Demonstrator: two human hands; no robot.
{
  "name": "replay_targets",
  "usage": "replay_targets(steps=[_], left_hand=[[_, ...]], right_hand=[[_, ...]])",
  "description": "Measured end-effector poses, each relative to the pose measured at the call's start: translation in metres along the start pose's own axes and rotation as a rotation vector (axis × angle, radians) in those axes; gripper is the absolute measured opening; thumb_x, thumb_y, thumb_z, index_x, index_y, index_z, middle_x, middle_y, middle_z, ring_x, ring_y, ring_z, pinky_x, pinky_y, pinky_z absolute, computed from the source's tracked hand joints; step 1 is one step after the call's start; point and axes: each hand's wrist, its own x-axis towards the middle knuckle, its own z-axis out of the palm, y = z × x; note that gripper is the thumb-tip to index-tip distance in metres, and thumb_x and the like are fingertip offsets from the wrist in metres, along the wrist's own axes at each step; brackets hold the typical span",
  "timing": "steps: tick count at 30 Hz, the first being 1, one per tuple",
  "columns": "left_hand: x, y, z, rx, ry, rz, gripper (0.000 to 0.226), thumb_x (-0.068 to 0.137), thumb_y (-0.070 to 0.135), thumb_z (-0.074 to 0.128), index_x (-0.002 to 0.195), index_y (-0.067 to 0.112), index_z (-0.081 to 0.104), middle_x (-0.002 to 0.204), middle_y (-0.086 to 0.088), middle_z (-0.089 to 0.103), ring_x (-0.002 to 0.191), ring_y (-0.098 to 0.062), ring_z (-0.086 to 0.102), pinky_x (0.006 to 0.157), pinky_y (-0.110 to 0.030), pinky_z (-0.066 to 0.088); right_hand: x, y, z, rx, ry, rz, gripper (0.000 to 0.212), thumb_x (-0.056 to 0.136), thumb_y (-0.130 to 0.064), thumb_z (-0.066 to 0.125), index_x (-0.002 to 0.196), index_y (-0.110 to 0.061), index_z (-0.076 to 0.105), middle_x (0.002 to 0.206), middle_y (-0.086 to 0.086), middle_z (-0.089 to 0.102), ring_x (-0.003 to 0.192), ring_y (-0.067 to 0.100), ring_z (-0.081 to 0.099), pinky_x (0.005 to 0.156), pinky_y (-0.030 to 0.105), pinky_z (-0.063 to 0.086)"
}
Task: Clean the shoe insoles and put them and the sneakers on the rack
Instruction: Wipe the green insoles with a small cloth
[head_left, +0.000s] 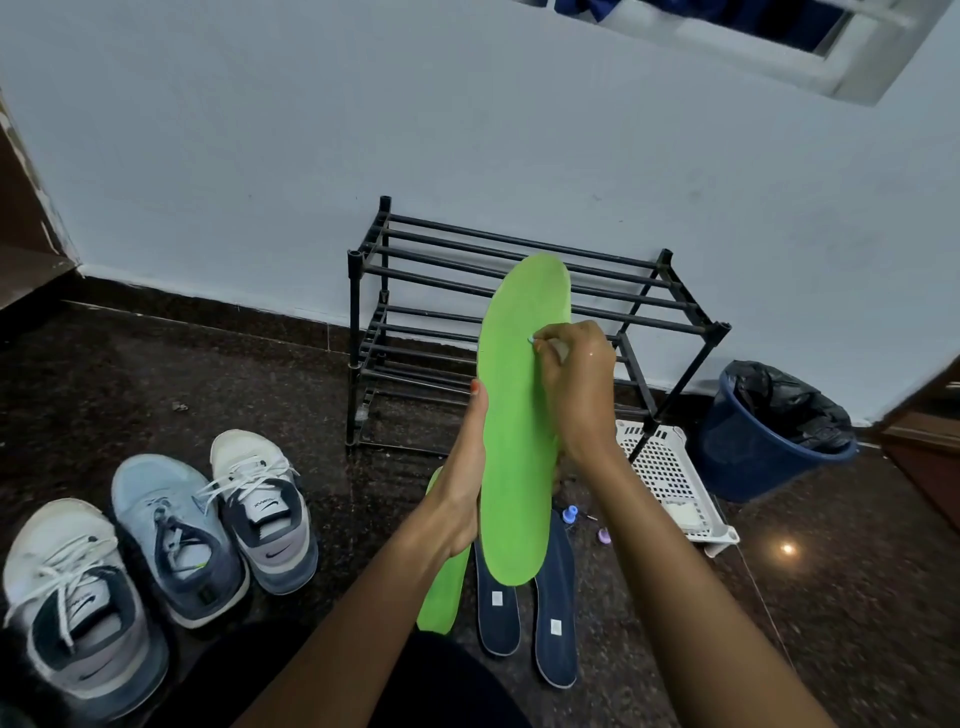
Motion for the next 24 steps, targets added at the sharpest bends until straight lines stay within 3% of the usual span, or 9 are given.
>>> replay_targets(steps=[4, 9, 13, 16, 18, 21, 24], left_hand=[[0.0, 0.002, -0.001, 0.004, 0.014, 0.038, 0.054, 0.089, 0.064, 0.026, 0.109, 0.03, 0.063, 0.107, -0.002, 0.071, 0.101, -0.02, 0.067, 0.088, -0.039, 0.052], [-0.002, 0.001, 0.003, -0.028, 0.041, 0.062, 0.053, 0.087, 0.061, 0.032, 0.109, 0.024, 0.062, 0.115, -0.006, 0.067, 0.112, -0.02, 0.06, 0.103, -0.042, 0.043], [-0.001, 0.002, 0.003, 0.008, 0.01, 0.033, 0.052, 0.091, 0.061, 0.025, 0.106, 0.029, 0.063, 0.1, -0.001, 0.073, 0.095, -0.017, 0.069, 0.08, -0.034, 0.053], [-0.001, 0.001, 0.002, 0.023, 0.001, 0.03, 0.054, 0.092, 0.061, 0.023, 0.114, 0.03, 0.061, 0.102, 0.0, 0.073, 0.092, -0.017, 0.07, 0.077, -0.034, 0.055], [-0.003, 0.002, 0.002, 0.022, 0.003, 0.037, 0.052, 0.093, 0.06, 0.022, 0.107, 0.031, 0.062, 0.099, 0.001, 0.074, 0.09, -0.016, 0.07, 0.077, -0.033, 0.055], [-0.006, 0.004, 0.004, -0.019, 0.026, 0.041, 0.051, 0.092, 0.057, 0.026, 0.105, 0.025, 0.063, 0.104, -0.002, 0.072, 0.1, -0.017, 0.067, 0.089, -0.036, 0.051], [-0.009, 0.007, 0.009, -0.014, 0.051, 0.05, 0.064, 0.088, 0.058, 0.03, 0.127, 0.013, 0.054, 0.129, -0.008, 0.058, 0.12, -0.024, 0.054, 0.107, -0.041, 0.038]], right_hand=[[-0.017, -0.008, 0.004, 0.011, -0.045, -0.073, 0.014, 0.086, 0.002, 0.055, 0.095, 0.002, 0.066, 0.09, 0.01, 0.052, 0.085, 0.018, 0.049, 0.071, 0.011, 0.031], [-0.039, -0.016, 0.005, 0.017, -0.12, -0.168, 0.012, 0.086, 0.0, 0.057, 0.094, 0.001, 0.066, 0.085, 0.001, 0.046, 0.079, 0.014, 0.047, 0.067, 0.008, 0.029], [-0.021, -0.011, 0.002, 0.019, -0.085, -0.111, 0.013, 0.086, 0.002, 0.056, 0.093, 0.001, 0.067, 0.086, 0.002, 0.046, 0.08, 0.014, 0.046, 0.066, 0.008, 0.03], [-0.01, -0.008, 0.002, 0.021, -0.044, -0.077, 0.014, 0.086, 0.003, 0.055, 0.093, 0.001, 0.066, 0.087, 0.003, 0.046, 0.083, 0.016, 0.047, 0.071, 0.012, 0.032], [-0.014, -0.009, 0.003, 0.015, -0.065, -0.094, 0.014, 0.086, 0.003, 0.055, 0.094, 0.0, 0.066, 0.087, 0.002, 0.046, 0.082, 0.015, 0.048, 0.071, 0.013, 0.034], [-0.032, -0.014, 0.003, 0.026, -0.123, -0.151, 0.012, 0.086, 0.0, 0.057, 0.094, 0.0, 0.067, 0.085, 0.001, 0.047, 0.079, 0.014, 0.048, 0.069, 0.009, 0.034], [-0.048, -0.017, 0.001, 0.034, -0.168, -0.173, 0.012, 0.087, -0.003, 0.057, 0.094, -0.003, 0.067, 0.085, 0.0, 0.048, 0.08, 0.013, 0.049, 0.068, 0.004, 0.033]])
